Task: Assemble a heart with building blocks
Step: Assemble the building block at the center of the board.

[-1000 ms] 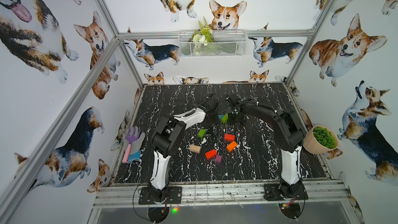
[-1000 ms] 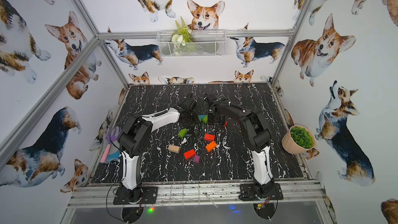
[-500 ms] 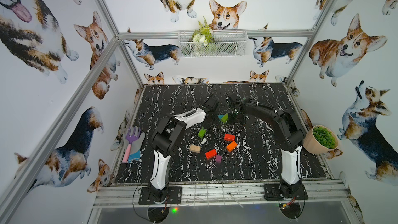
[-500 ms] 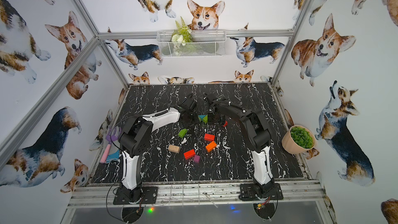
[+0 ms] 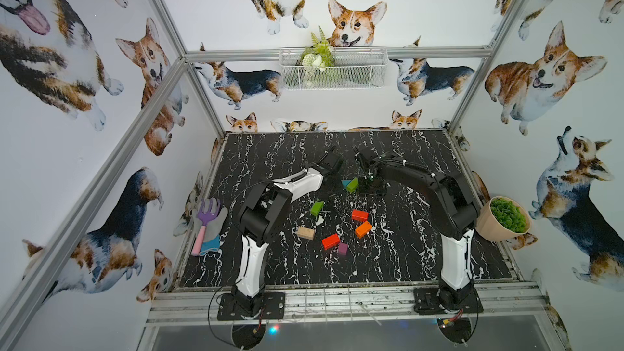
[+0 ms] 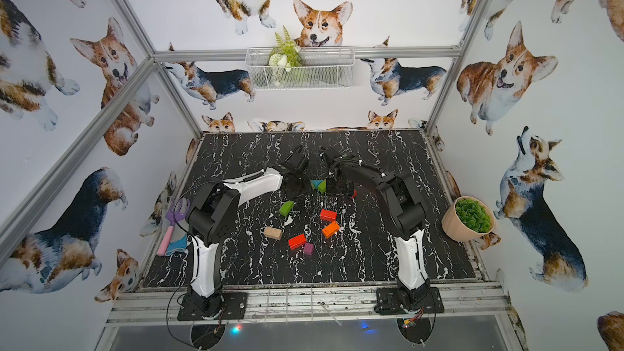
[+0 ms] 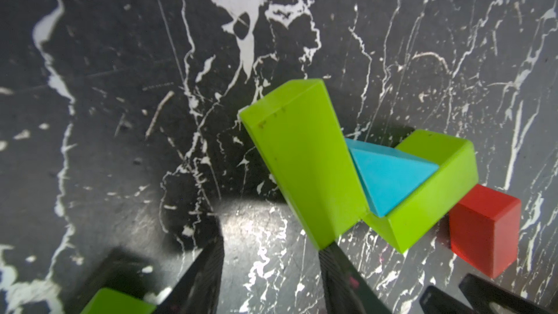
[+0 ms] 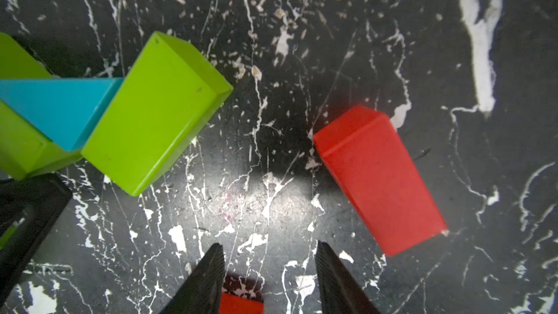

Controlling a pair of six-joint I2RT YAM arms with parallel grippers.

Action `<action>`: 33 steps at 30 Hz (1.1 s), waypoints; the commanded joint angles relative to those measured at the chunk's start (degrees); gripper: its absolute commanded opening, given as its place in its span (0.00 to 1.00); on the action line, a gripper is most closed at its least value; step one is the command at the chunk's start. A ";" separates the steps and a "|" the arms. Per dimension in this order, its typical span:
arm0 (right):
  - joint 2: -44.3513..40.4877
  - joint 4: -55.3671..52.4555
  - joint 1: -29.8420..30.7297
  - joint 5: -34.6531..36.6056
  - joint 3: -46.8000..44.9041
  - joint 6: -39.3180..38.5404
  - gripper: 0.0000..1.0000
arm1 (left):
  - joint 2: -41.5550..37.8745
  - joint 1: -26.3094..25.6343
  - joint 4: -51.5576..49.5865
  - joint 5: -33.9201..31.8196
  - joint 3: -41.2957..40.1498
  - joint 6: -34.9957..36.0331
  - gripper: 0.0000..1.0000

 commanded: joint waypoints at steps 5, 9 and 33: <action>0.58 -0.46 1.70 1.15 2.13 -0.10 0.62 | -0.76 0.11 -1.12 -0.88 -0.23 0.13 0.55; 2.80 -1.42 3.09 2.28 5.20 -0.50 0.70 | -1.56 0.02 -0.39 1.46 -0.47 0.40 0.55; 10.75 -3.57 2.69 5.11 13.22 0.29 0.69 | -21.03 1.16 -9.85 -5.90 -9.51 6.42 0.57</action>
